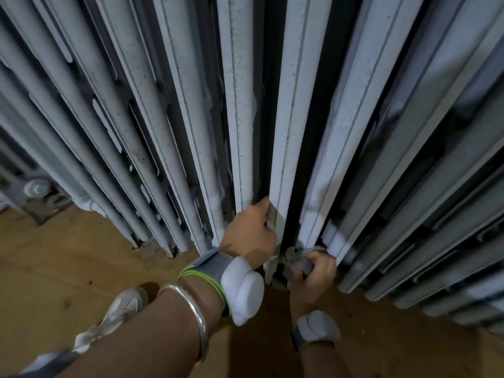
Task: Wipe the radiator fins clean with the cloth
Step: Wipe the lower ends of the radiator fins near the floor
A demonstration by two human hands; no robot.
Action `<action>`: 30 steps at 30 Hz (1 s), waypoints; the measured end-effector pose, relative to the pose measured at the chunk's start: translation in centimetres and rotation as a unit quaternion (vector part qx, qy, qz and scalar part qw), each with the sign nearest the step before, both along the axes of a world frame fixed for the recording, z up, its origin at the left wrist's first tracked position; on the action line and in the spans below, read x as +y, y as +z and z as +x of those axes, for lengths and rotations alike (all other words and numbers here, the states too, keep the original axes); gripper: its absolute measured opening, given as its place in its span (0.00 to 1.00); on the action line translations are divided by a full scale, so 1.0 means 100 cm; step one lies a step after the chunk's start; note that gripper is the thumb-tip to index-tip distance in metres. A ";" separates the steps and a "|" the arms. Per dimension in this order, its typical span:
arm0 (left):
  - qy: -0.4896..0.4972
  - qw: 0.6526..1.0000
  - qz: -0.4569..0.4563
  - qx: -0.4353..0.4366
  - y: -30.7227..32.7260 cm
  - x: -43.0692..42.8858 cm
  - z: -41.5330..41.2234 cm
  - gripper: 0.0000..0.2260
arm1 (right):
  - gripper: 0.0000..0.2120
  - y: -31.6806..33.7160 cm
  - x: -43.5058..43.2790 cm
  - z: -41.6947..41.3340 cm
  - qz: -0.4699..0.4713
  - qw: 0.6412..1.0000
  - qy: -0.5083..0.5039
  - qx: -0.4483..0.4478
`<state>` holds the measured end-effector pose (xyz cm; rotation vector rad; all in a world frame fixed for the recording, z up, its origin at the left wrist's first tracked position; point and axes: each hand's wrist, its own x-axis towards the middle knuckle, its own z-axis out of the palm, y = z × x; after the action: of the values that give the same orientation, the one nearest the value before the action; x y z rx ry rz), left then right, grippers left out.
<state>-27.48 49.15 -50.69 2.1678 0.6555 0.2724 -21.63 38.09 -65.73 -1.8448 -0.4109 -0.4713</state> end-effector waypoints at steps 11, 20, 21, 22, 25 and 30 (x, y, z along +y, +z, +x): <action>-0.006 1.000 0.017 0.013 0.008 -0.003 -0.001 0.22 | 0.18 -0.066 -0.044 0.006 -0.215 0.959 0.030 0.184; -0.004 0.988 0.026 0.149 0.010 -0.019 0.003 0.07 | 0.17 0.046 -0.052 -0.020 -0.010 0.994 -0.058 0.090; -0.013 0.987 0.023 0.156 0.010 -0.022 0.003 0.08 | 0.16 0.054 -0.053 -0.019 -0.002 0.995 -0.065 0.073; -0.024 0.987 0.025 0.157 0.009 -0.025 0.004 0.09 | 0.14 0.060 -0.054 -0.017 0.009 0.997 -0.068 0.047; -0.066 0.988 0.017 0.139 0.004 -0.028 0.007 0.19 | 0.11 0.072 -0.056 -0.011 0.047 0.997 -0.054 -0.034; -0.100 0.988 -0.048 0.106 0.004 -0.033 0.011 0.25 | 0.11 0.075 -0.051 0.009 0.044 0.992 -0.049 -0.105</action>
<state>-26.38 45.89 -50.29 2.1670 0.5503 -0.0958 -20.75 32.95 -58.23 -1.7415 -0.4340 -0.7439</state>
